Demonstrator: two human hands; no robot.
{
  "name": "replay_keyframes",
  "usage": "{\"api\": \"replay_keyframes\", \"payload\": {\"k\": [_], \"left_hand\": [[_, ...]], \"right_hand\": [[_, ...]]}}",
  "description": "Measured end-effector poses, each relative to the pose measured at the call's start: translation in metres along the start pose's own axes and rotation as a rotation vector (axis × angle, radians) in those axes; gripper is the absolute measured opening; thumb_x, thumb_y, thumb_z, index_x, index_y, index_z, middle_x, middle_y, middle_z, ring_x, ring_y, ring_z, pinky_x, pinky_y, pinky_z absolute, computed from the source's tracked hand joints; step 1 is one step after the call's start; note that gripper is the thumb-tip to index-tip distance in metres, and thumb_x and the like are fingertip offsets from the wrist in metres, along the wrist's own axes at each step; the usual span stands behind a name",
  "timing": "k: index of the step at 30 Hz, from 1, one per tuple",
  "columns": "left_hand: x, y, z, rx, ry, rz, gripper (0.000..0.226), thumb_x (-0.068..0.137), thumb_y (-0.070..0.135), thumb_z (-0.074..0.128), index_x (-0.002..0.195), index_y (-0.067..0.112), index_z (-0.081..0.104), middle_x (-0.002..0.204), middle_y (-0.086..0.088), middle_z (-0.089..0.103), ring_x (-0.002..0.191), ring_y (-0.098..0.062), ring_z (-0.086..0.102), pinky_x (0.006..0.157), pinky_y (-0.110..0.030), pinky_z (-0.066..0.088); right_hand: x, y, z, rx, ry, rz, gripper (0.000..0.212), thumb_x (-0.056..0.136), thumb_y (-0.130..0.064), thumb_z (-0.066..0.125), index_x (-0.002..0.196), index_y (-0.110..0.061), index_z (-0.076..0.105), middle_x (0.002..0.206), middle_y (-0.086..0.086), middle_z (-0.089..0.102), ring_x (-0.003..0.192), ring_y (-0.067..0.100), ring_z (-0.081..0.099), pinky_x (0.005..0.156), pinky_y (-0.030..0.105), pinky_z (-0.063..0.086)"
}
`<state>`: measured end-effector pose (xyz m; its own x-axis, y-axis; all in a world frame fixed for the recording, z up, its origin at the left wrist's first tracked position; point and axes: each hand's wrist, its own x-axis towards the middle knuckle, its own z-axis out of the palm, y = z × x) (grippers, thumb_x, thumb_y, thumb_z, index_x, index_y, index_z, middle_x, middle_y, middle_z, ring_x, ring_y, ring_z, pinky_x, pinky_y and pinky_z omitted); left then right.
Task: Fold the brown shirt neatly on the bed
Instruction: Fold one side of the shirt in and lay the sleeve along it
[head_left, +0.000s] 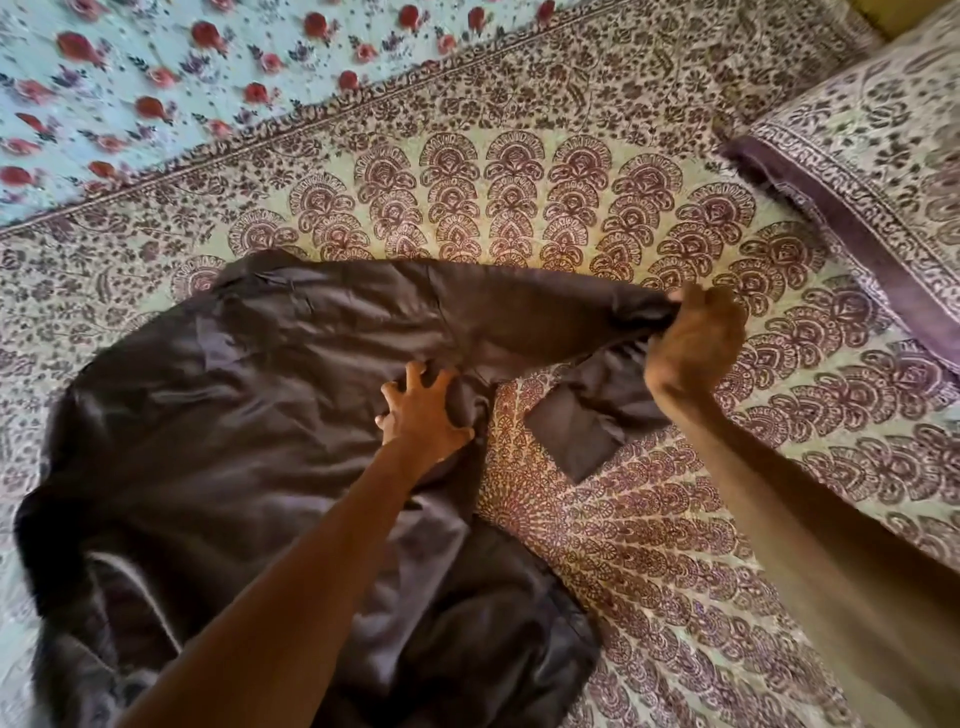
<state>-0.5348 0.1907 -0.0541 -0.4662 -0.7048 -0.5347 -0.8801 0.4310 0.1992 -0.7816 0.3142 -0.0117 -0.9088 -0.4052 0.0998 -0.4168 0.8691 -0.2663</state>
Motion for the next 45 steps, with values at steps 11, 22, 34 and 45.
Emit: {"api": "replay_keyframes", "payload": {"k": [11, 22, 34, 45], "left_hand": [[-0.066, -0.034, 0.031, -0.175, 0.136, 0.175, 0.054, 0.085, 0.024, 0.062, 0.136, 0.024, 0.045, 0.139, -0.006, 0.041, 0.121, -0.034, 0.046, 0.097, -0.048, 0.045], [-0.265, -0.086, 0.105, -0.164, 0.340, 0.216, 0.037, 0.092, 0.036, 0.044, 0.125, 0.020, 0.051, 0.119, -0.002, 0.051, 0.099, -0.024, 0.052, 0.085, -0.036, 0.044], [-0.365, -0.083, 0.170, -0.070, 0.246, 0.397, 0.093, 0.064, 0.070, 0.061, 0.140, 0.023, 0.039, 0.141, -0.005, 0.039, 0.127, -0.027, 0.040, 0.114, -0.052, 0.022], [-0.386, -0.032, 0.204, -0.164, 0.386, 0.271, 0.103, 0.060, 0.061, 0.066, 0.148, 0.023, 0.028, 0.157, -0.005, 0.025, 0.147, -0.025, 0.017, 0.117, -0.059, 0.007]], "right_hand": [[-0.203, -0.011, -0.002, 0.009, -0.926, -0.272, 0.033, 0.082, -0.044, 0.067, 0.106, -0.023, 0.057, 0.104, 0.001, 0.068, 0.096, 0.022, 0.064, 0.077, 0.032, 0.049], [-0.297, 0.063, -0.071, 0.389, -1.320, 0.041, 0.030, 0.072, -0.032, 0.083, 0.098, -0.028, 0.067, 0.098, -0.004, 0.073, 0.090, 0.014, 0.069, 0.089, 0.034, 0.055], [-0.335, 0.090, -0.129, 0.748, -1.305, 0.596, 0.078, 0.054, -0.063, 0.083, 0.113, -0.016, 0.062, 0.108, 0.007, 0.074, 0.097, 0.026, 0.071, 0.093, 0.046, 0.052], [-0.357, 0.111, -0.145, 0.711, -1.093, 0.361, 0.056, 0.073, -0.046, 0.076, 0.099, 0.003, 0.067, 0.093, 0.019, 0.071, 0.081, 0.026, 0.062, 0.067, 0.033, 0.050]]}}
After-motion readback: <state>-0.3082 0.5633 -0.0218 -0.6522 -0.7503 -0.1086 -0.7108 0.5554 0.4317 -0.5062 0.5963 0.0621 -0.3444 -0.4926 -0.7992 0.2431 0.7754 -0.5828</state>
